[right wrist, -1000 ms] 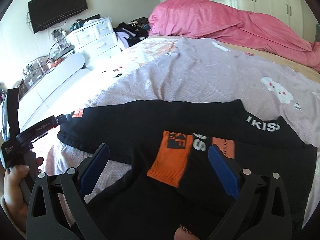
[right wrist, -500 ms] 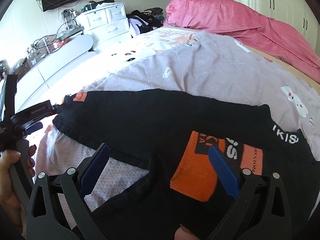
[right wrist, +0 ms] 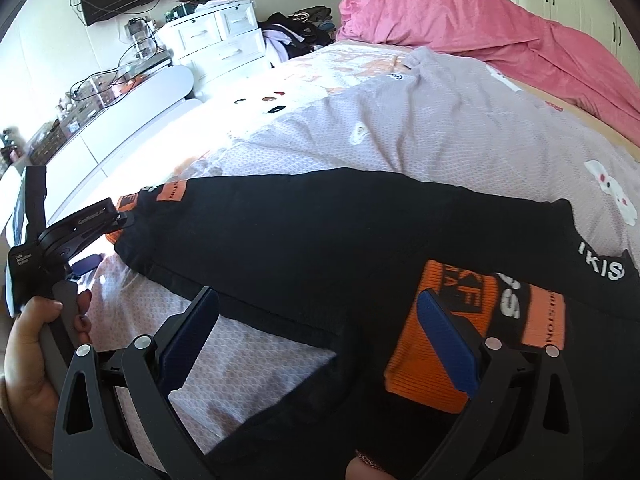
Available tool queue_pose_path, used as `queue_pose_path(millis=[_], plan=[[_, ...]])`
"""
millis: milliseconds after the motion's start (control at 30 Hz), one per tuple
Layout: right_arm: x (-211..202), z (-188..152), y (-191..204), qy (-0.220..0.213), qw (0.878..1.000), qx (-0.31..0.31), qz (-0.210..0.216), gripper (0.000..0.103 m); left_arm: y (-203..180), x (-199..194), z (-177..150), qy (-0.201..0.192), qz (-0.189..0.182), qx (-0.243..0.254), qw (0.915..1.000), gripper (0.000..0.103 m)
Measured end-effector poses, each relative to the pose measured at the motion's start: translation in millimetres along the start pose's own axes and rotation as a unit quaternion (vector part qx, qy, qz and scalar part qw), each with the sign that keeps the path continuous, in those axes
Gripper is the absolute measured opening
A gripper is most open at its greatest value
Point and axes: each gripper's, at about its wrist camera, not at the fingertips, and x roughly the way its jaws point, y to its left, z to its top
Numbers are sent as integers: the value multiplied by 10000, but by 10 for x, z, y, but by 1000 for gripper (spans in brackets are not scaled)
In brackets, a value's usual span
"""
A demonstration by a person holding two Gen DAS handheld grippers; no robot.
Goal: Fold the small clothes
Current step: 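Lift the sleeve with the left gripper and carry it toward the right gripper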
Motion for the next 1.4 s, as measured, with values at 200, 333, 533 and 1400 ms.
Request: queue_pose_path(millis=[200, 333, 533, 1400], plan=[[-12, -36, -24, 45, 9999, 135, 25, 98, -149, 2, 28, -71, -414, 118, 9990, 52], [-117, -79, -93, -12, 9997, 239, 36, 98, -101, 2, 30, -4, -704, -45, 9975, 22], [-311, -223, -282, -57, 9990, 446, -56, 98, -198, -277, 50, -303, -1280, 111, 9913, 15], [-1293, -738, -1147, -691, 9787, 1892, -400, 98, -1106, -1256, -529, -962, -3161, 1724, 9280, 8]])
